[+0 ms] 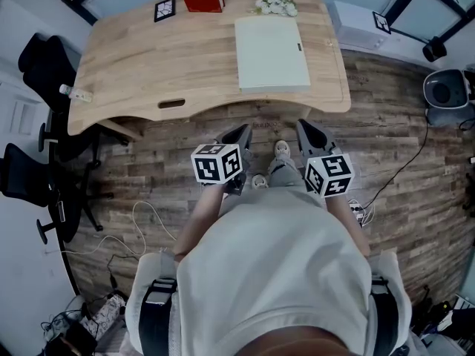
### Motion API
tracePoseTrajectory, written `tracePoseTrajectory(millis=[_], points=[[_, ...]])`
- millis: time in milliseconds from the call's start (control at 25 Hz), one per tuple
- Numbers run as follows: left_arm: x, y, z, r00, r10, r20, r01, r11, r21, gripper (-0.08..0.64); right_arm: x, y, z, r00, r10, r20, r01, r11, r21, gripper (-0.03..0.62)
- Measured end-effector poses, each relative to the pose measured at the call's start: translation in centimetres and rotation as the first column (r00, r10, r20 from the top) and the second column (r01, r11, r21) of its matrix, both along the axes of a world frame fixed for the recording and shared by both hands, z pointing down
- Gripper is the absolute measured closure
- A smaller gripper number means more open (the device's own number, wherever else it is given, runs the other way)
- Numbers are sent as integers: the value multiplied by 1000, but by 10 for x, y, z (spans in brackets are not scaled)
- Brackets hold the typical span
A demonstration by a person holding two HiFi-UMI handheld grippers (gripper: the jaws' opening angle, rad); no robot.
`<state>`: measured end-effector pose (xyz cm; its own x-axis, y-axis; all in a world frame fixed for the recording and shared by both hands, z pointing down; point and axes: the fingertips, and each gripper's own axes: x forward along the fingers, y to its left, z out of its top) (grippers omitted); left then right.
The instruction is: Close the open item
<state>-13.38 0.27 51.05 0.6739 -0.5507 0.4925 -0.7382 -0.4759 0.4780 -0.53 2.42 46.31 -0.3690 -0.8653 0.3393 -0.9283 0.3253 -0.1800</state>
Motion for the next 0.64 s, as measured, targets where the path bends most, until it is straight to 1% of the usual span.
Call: tracePoseTrajectory(millis=[640], points=[[8,-7,4,1000,18,-2,-18,1000,-15,540,3,-9,2,1000,0,-9,0,1000,-5,574]])
